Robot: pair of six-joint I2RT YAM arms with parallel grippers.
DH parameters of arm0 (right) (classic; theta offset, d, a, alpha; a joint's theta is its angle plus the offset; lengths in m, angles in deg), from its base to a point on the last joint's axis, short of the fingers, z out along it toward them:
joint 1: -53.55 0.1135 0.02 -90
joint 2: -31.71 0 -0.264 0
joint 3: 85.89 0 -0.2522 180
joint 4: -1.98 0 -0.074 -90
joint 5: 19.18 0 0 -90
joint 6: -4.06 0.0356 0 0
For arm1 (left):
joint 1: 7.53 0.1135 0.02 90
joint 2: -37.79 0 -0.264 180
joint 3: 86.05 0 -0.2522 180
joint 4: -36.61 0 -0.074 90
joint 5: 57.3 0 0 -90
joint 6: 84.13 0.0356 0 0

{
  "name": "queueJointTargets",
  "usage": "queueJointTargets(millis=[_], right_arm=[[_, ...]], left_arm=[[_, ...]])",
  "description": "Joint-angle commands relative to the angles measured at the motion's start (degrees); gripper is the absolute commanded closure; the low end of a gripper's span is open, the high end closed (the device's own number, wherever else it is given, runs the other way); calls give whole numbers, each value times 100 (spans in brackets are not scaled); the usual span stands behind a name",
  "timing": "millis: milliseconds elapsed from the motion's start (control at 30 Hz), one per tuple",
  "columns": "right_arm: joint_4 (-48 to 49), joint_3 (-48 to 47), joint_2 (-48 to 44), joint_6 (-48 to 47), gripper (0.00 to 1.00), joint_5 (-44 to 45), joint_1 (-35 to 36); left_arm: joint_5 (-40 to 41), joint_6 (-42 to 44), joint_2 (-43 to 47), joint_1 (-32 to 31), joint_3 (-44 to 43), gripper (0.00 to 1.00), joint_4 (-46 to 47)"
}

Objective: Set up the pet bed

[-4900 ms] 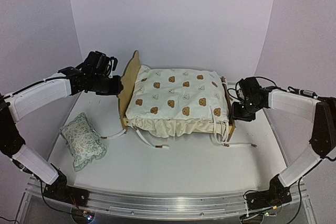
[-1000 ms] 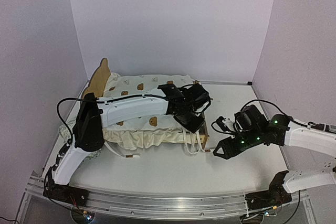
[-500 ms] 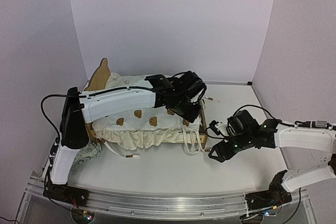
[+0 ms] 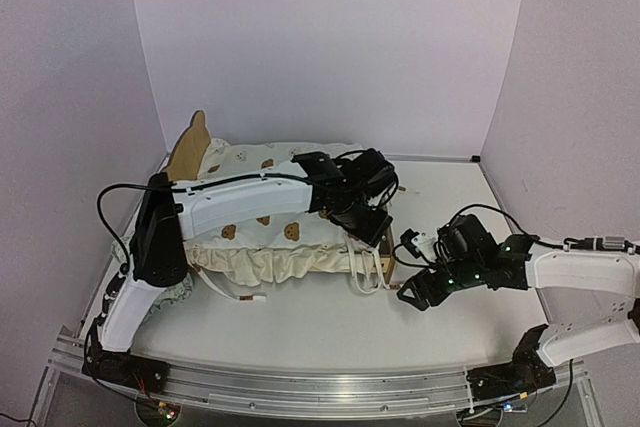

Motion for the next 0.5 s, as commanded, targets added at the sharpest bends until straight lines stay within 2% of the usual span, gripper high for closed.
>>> queueJointTargets(millis=[0,133,167,300,367,467], right_arm=[[159,73,-231,6,25,176,14],[155,82,-252,27,25,184,15],[155,82,-246,31,25,173,15],[155,74,-177,25,25,120,15],[159,47,-109,15,25,79,15],[169,-5,25,-3,26,72,16]], left_arm=[[85,-111,-367,7,-365,34,-290],[192,-132,-649,7,-584,42,-425],[219,-130,-706,7,-625,47,-455],[282,-167,-783,7,-658,94,-460],[325,-179,-689,5,-592,100,-405],[415,-175,-433,1,-466,100,-347]])
